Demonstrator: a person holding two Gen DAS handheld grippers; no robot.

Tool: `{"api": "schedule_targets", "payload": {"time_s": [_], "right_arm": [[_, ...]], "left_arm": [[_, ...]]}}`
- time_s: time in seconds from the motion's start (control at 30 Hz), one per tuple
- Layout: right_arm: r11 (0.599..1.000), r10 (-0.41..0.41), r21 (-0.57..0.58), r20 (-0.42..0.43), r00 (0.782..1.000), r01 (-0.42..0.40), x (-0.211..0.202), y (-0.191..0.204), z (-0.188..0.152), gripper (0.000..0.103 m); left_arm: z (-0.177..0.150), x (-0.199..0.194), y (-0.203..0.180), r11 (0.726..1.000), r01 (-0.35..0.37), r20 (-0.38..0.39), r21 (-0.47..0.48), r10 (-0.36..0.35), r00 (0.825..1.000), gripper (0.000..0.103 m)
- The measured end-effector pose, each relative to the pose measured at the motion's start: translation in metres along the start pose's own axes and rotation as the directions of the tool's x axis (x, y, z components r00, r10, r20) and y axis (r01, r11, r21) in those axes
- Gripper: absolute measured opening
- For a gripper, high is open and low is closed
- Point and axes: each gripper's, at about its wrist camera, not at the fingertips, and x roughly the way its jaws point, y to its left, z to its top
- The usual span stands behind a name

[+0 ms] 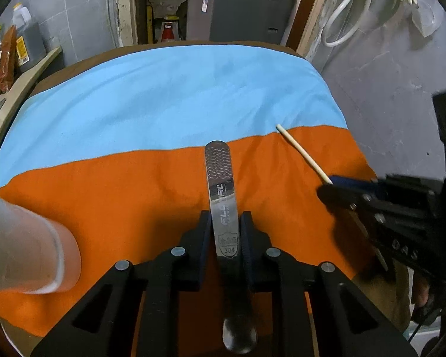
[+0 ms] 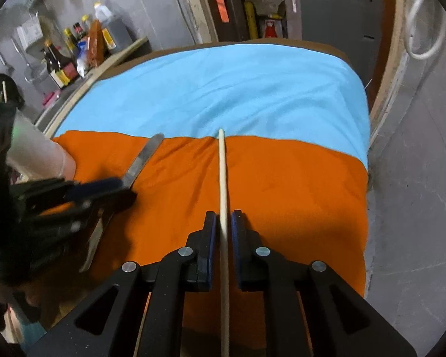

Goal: Organize utensils
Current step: 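Grasp the silver knife with the left tool while the right tool grasps the last chopstick, then lift the knife and chopstick and carry them over the caddy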

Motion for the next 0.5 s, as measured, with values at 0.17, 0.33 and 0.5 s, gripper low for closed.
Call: {"api": "schedule_targets", "payload": {"time_s": [0.17,0.33,0.5], "right_arm": [[0.998,-0.039,-0.048,0.047,0.998,0.041,0.002,0.010,-0.003,0.005],[0.994,0.084,0.061,0.129,0.988,-0.093,-0.014,0.002,-0.014,0.003],[0.974,0.162,0.099,0.316,0.935,-0.203,-0.048,0.003,-0.033,0.003]], "left_arm": [[-0.004,0.001,-0.005,1.000,-0.008,0.007,0.003,0.008,1.000,0.014],[-0.027,-0.020,0.005,0.992,0.112,0.117,-0.052,-0.106,0.988,0.014],[-0.062,-0.054,0.008,0.987,0.134,0.269,-0.091,-0.105,0.957,0.014]]}}
